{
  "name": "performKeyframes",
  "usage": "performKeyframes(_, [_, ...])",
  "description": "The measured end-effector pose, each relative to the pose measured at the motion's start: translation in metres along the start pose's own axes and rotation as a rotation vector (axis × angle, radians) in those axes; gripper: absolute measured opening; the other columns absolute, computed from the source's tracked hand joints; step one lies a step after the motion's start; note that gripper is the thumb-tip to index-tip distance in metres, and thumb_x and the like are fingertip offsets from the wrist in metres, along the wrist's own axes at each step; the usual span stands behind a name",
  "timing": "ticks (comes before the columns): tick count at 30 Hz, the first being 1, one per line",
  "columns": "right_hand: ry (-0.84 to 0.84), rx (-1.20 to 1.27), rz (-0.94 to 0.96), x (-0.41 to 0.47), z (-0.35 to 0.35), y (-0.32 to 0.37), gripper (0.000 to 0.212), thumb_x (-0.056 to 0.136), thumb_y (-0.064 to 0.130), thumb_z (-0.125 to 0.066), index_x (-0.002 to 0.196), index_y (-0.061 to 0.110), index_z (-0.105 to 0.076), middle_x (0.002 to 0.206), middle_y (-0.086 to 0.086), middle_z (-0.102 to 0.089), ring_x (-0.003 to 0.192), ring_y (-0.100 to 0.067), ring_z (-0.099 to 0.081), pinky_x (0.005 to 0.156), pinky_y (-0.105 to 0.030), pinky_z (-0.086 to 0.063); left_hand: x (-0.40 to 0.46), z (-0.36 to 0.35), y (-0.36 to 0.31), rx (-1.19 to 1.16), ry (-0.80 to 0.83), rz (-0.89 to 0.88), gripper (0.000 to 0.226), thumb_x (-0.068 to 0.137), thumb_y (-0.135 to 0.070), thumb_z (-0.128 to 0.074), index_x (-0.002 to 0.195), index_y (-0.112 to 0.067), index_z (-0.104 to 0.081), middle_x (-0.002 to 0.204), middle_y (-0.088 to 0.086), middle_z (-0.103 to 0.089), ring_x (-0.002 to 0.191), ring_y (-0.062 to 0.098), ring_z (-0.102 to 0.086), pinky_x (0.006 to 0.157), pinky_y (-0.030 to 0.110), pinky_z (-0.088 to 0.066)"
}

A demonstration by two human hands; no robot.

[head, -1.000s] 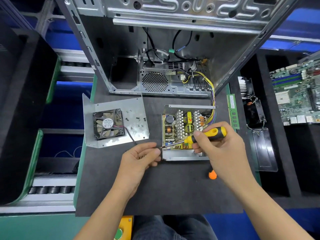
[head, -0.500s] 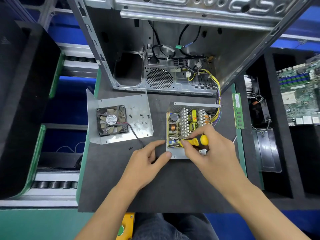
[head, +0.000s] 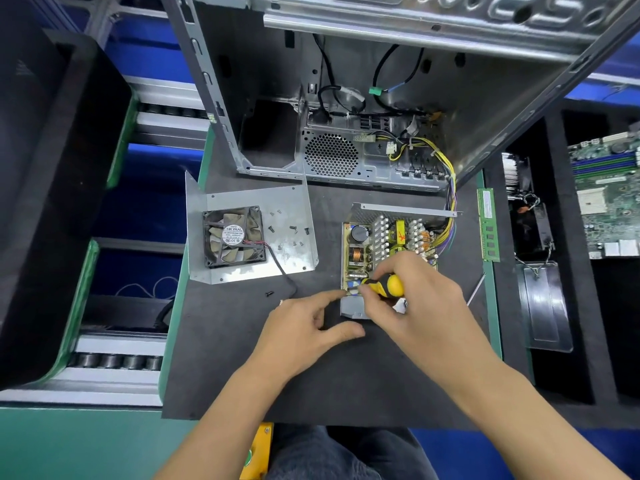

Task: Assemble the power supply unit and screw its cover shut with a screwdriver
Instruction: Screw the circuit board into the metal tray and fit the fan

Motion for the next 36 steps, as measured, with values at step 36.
performKeyframes(36, [0.327,-0.880,0.213,0.031,-0.009,0.049,0.043,0.071,0.035,-0.085,0.086,0.019,-0.048,0.082,-0.001,-0.057,0.061,-0.024,-0.066,0.045,-0.028,-0.030,0.002,-0.004,0.005,0.110,0.064,0.025,0.057,0.082,-0.065,-0.065,0.135,-0.048,-0.057,0.058,-0.025,-0.047,0.056,0.000,-0.045,0.057,0.021,-0.030])
Point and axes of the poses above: each hand's wrist, its own x-axis towards the middle knuckle, its own z-axis out of the back of the hand, y = z × x, the point moved 6 cm from there along x, towards the middle knuckle
